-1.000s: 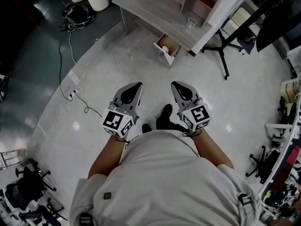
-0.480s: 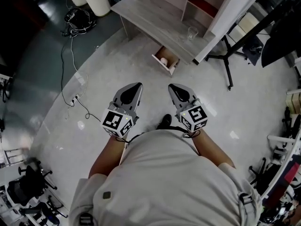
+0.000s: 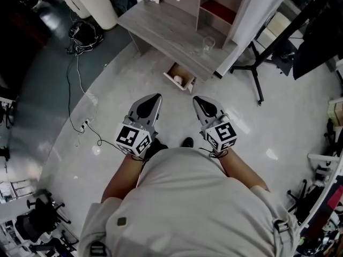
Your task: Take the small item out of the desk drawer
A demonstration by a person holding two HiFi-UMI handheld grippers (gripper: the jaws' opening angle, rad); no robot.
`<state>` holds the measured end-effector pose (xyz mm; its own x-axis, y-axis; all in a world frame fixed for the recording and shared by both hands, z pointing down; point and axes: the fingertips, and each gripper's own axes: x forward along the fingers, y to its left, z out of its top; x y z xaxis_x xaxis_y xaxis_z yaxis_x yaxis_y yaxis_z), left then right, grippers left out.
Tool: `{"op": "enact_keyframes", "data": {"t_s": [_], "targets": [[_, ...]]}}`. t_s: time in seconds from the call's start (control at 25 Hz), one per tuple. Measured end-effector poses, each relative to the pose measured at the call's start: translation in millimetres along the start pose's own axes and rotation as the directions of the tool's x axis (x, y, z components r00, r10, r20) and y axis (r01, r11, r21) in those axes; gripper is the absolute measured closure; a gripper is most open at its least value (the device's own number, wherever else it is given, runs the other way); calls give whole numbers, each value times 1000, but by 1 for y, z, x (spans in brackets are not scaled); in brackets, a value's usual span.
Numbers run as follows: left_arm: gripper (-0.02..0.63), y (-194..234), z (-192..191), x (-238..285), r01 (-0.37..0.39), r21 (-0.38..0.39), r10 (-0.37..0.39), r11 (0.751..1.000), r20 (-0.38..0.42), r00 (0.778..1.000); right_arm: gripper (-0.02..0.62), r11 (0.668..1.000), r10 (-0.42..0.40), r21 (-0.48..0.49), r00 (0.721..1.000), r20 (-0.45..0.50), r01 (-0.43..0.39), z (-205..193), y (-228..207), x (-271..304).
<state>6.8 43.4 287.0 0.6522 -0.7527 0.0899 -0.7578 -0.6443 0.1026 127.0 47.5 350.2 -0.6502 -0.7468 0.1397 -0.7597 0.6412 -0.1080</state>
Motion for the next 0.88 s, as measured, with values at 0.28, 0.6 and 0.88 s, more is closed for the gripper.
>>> {"op": "enact_keyframes", "data": {"t_s": [0.28, 0.6, 0.88], "targets": [[591, -5, 2, 45, 74, 6, -74, 997, -8, 997, 574, 996, -76, 36, 997, 10, 76, 1, -41, -7], [591, 26, 2, 94, 179, 2, -179, 984, -17, 984, 574, 980, -190, 57, 982, -13, 191, -2, -72, 10], [591, 91, 0, 122, 287, -7, -287, 958, -47, 957, 572, 946, -307, 94, 951, -42, 310, -3, -92, 69]]}}
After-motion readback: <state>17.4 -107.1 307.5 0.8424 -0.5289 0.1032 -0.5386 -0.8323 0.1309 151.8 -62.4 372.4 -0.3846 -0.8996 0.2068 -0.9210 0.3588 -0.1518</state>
